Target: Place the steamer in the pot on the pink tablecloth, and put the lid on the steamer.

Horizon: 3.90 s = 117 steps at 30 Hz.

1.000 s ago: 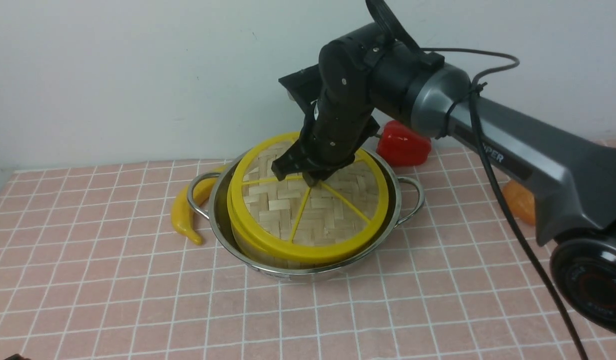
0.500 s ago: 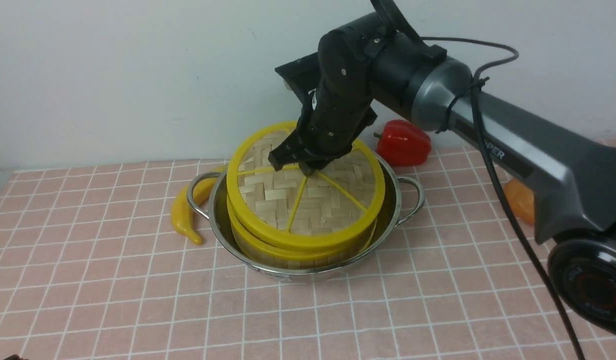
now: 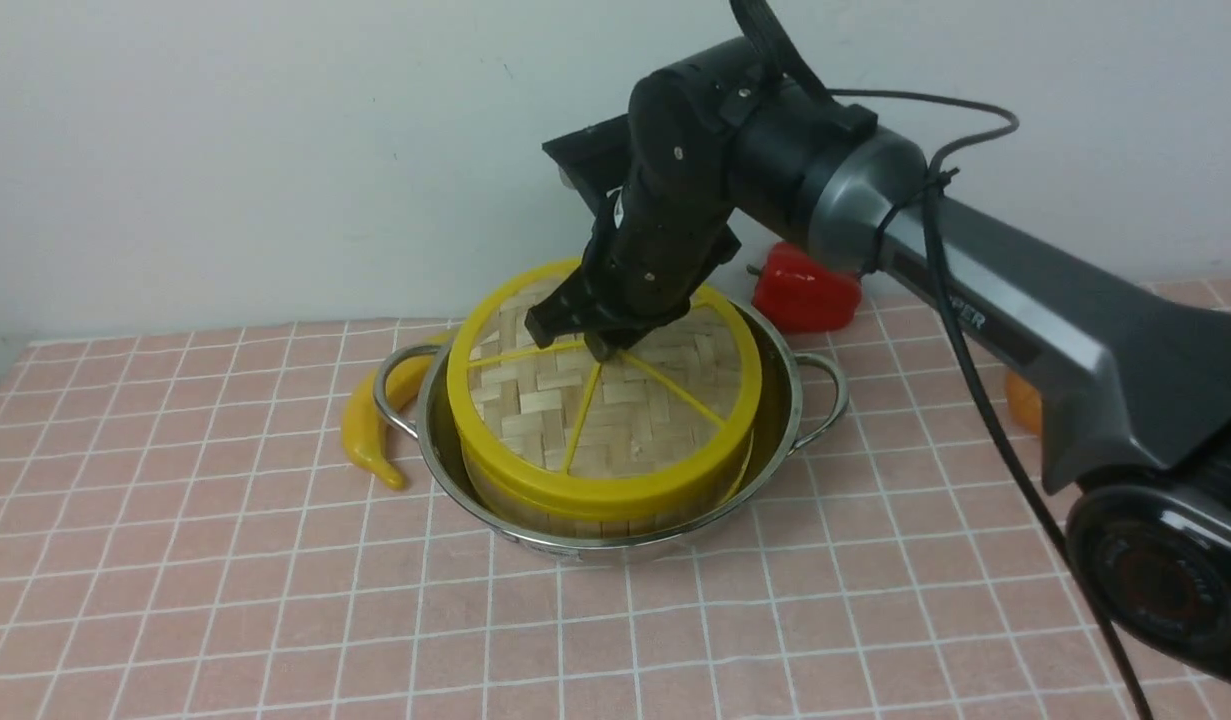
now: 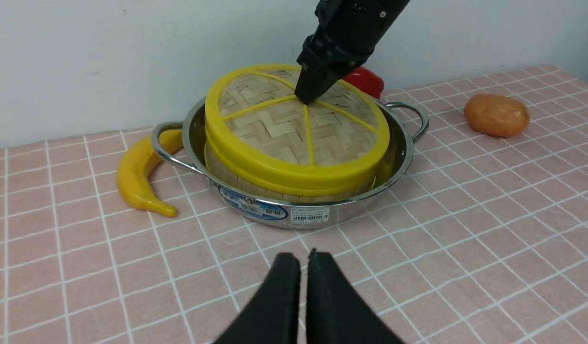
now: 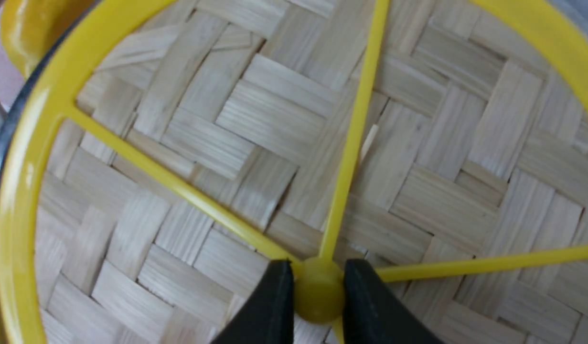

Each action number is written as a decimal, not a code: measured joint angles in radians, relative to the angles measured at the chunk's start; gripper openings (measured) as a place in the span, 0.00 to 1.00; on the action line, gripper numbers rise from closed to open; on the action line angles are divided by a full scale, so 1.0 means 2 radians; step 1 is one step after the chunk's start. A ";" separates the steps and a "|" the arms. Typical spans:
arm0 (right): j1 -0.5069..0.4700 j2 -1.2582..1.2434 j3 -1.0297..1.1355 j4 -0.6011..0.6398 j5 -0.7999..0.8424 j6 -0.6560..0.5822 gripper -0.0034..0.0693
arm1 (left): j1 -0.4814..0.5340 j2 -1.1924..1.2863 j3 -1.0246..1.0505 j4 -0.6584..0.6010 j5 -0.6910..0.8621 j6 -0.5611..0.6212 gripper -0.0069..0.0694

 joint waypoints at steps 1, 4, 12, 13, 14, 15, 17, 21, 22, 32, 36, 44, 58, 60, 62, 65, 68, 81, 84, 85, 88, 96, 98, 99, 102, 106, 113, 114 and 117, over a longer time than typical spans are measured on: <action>0.000 0.001 0.000 0.002 0.000 0.000 0.25 | 0.000 0.000 0.000 0.000 0.000 0.000 0.12; 0.000 0.006 -0.001 0.003 -0.004 0.000 0.25 | 0.000 0.000 0.000 0.000 0.000 0.000 0.12; 0.000 0.009 -0.004 0.004 -0.005 -0.001 0.25 | 0.000 0.000 0.000 0.001 0.001 0.000 0.12; 0.000 0.009 -0.004 0.004 -0.005 -0.002 0.25 | 0.000 0.000 0.000 0.001 0.002 0.000 0.12; 0.000 0.009 -0.004 0.004 -0.005 -0.002 0.25 | 0.000 0.000 0.000 0.001 0.002 0.000 0.12; 0.000 0.009 -0.004 0.004 -0.005 -0.002 0.25 | 0.000 0.000 0.000 0.001 0.002 0.000 0.12; 0.000 0.009 -0.004 0.004 -0.005 -0.002 0.25 | 0.000 0.000 0.000 0.001 0.002 0.000 0.12; 0.000 0.009 -0.004 0.004 -0.005 -0.001 0.28 | 0.000 0.000 0.000 0.002 0.002 0.000 0.13; 0.000 0.009 -0.004 0.004 -0.005 -0.001 0.30 | 0.000 0.000 0.000 0.002 0.002 0.000 0.13; 0.000 -0.101 0.001 0.006 -0.003 0.000 0.79 | 0.000 0.000 0.000 0.002 -0.011 0.000 0.24; 0.000 -0.213 0.001 0.002 -0.008 -0.004 0.84 | 0.000 0.000 0.000 0.002 -0.032 0.000 0.30; 0.000 -0.469 0.139 -0.045 -0.015 -0.012 0.56 | 0.000 0.000 0.000 0.002 -0.039 0.000 0.37; 0.000 -0.841 0.781 -0.058 -0.307 0.067 0.03 | 0.000 0.000 0.000 0.002 -0.040 0.000 0.41; 0.000 -0.855 0.817 -0.058 -0.329 0.080 0.03 | 0.000 0.000 0.000 0.002 -0.040 0.000 0.41; 0.000 -0.861 0.841 -0.058 -0.341 0.085 0.04 | 0.000 0.000 0.000 0.002 -0.040 0.000 0.41; 0.000 -0.865 0.881 -0.058 -0.351 0.091 0.04 | 0.000 0.000 0.000 0.002 -0.040 0.000 0.41; 0.000 -0.865 0.905 -0.058 -0.351 0.091 0.05 | 0.000 0.000 0.000 0.002 -0.040 0.000 0.41; -0.179 -1.015 0.992 -0.097 -0.383 0.079 0.08 | 0.000 0.000 0.000 0.001 -0.041 0.001 0.41; -0.233 -1.075 1.026 -0.098 -0.389 0.081 0.09 | 0.000 0.000 0.000 0.001 -0.041 0.001 0.41; -0.262 -1.114 1.049 -0.098 -0.391 0.081 0.10 | 0.000 0.000 0.000 0.001 -0.041 0.001 0.41; -0.301 -1.177 1.092 -0.095 -0.393 0.081 0.10 | 0.000 0.000 0.000 0.001 -0.041 0.001 0.41; -0.321 -1.199 1.173 -0.085 -0.420 0.081 0.13 | 0.000 0.000 0.000 0.000 -0.041 0.001 0.41; -0.321 -1.197 1.182 -0.085 -0.423 0.081 0.14 | 0.000 0.000 0.000 0.000 -0.041 0.001 0.41; -0.321 -1.197 1.183 -0.085 -0.424 0.081 0.14 | 0.000 0.000 0.000 0.000 -0.041 0.002 0.41; -0.321 -1.197 1.185 -0.085 -0.427 0.081 0.15 | 0.000 0.000 0.000 0.000 -0.041 0.001 0.41; -0.321 -1.197 1.186 -0.085 -0.431 0.081 0.17 | 0.000 0.000 0.000 0.000 -0.041 0.001 0.41; -0.321 -1.197 1.186 -0.085 -0.433 0.082 0.19 | 0.000 0.000 0.000 0.008 -0.041 0.013 0.41; -0.321 -1.197 1.186 -0.085 -0.433 0.082 0.20 | 0.001 0.000 0.001 0.021 -0.042 0.028 0.41; -0.321 -1.197 1.186 -0.085 -0.433 0.082 0.21 | 0.027 -0.010 0.022 0.058 -0.088 0.080 0.41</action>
